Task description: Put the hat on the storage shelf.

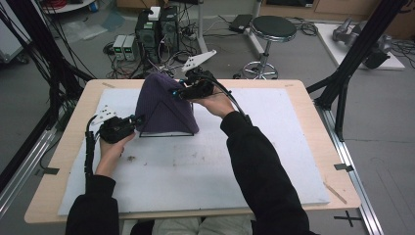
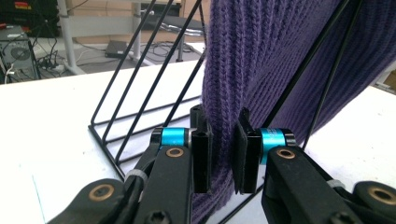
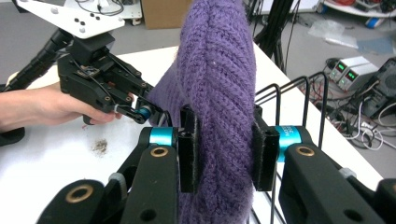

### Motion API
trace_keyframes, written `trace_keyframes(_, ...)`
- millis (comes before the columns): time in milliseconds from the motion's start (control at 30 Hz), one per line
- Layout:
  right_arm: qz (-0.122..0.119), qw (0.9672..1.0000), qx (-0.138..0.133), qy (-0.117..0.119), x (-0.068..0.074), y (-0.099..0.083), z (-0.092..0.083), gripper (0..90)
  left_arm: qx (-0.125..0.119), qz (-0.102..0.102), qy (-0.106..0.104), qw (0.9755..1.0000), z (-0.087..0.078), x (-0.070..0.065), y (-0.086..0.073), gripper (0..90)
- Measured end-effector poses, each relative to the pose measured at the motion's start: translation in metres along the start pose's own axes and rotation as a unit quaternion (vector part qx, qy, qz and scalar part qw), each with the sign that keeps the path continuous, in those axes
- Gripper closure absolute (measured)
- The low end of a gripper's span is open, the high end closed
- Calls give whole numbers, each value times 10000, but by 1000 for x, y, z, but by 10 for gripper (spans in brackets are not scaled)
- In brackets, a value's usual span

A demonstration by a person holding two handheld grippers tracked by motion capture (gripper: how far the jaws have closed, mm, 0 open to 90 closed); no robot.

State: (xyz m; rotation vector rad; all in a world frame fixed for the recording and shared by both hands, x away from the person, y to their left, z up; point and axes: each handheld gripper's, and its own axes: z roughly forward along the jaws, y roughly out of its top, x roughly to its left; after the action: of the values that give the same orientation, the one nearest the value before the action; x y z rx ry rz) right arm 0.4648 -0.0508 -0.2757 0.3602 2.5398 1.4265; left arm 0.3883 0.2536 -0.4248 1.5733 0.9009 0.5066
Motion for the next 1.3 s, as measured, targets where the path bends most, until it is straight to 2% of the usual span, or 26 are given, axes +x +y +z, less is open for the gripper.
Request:
trace_keyframes(200, 23, 10000, 57, 20, 0, -1, 6, 693, 85, -123, 13, 9999, -2, 0, -5, 790)
trace_keyframes(567, 73, 9999, 109, -1, 1, -1, 7, 663, 95, -212, -57, 9997, -4, 1, -6, 734)
trace_keyframes(667, 111, 9999, 116, 11, 1, -1, 7, 602, 53, -258, -84, 9996, -5, 1, -6, 706)
trace_keyframes(733, 150, 9998, 131, -10, 1, -1, 6, 492, 5, -323, -97, 9994, -6, 1, -5, 638)
trace_keyframes(800, 232, 9996, 135, -13, 1, -2, 4, 386, -11, -298, -110, 9995, -7, 1, -4, 594)
trace_keyframes(900, 406, 9991, 109, -4, 0, -1, -3, 287, 10, -256, -142, 9996, -7, 0, -5, 554)
trace_keyframes(1000, 492, 9985, 16, -222, 1, 0, -14, 226, 9, -226, -148, 9996, -6, -2, -5, 522)
trace_keyframes(1067, 543, 9976, -221, -370, 2, -1, -23, 213, -14, -232, -138, 9996, -6, -3, -4, 499)
trace_keyframes(1133, 666, 9951, -496, -536, 2, -5, -33, 186, -15, -207, -110, 9997, -6, -4, -4, 473)
trace_keyframes(1233, 797, 9915, -618, -822, 0, -12, -47, 141, -69, -200, -90, 9997, -8, -6, -2, 448)
trace_keyframes(1300, 823, 9879, -815, -1035, 1, -18, -58, 140, -105, -198, -39, 9997, -9, -6, -1, 430)
